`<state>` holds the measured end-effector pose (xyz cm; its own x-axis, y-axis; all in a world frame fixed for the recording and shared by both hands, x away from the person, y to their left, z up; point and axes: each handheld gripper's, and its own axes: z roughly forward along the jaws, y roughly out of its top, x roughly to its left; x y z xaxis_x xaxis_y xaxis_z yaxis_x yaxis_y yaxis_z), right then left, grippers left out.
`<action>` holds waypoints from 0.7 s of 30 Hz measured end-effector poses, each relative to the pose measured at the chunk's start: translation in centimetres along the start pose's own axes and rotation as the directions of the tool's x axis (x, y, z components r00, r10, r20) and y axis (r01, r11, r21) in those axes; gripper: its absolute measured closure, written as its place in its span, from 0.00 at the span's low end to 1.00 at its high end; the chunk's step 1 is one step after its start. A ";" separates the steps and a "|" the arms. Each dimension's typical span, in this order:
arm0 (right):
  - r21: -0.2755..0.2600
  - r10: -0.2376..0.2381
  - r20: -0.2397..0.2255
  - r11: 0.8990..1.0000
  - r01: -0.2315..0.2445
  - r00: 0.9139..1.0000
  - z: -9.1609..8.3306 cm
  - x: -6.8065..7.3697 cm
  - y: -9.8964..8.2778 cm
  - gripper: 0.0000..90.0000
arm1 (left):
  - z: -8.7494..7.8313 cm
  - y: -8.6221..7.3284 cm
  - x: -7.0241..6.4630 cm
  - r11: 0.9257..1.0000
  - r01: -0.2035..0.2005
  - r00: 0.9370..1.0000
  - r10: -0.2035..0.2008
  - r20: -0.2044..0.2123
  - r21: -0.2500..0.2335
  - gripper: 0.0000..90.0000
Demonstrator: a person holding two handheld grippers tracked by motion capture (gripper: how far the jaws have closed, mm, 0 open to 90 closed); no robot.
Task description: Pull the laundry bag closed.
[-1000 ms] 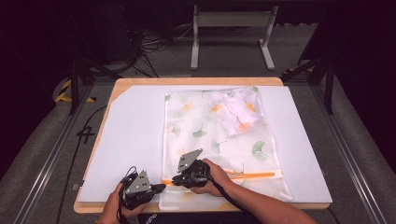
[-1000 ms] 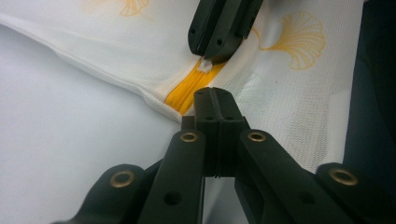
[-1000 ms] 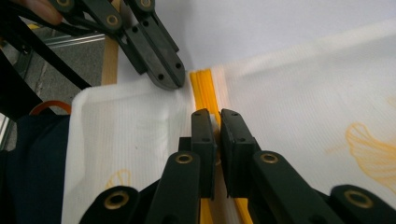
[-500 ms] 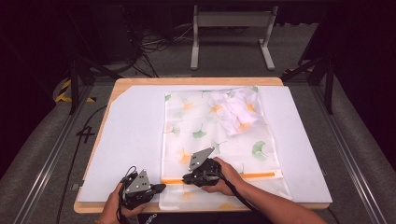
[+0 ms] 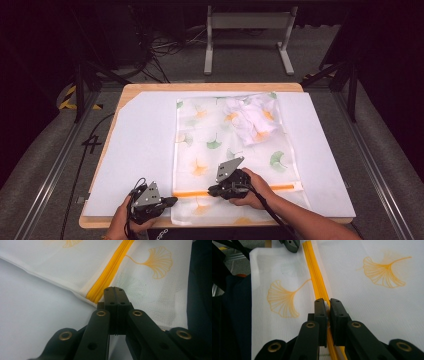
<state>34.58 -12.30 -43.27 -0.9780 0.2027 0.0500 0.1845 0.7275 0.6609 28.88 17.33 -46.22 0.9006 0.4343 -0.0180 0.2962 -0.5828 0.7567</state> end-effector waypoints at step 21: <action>0.022 0.042 0.064 0.999 -0.043 0.997 -3.7 -0.8 -3.6 0.94 | 0.0 0.0 0.1 1.000 0.001 1.000 -0.001 0.010 -0.003 1.00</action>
<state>34.30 -17.46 -42.94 -0.9611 0.2745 0.0298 0.2290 0.7324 0.6412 29.00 17.41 -46.25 0.9036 0.4277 -0.0251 0.2958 -0.5805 0.7587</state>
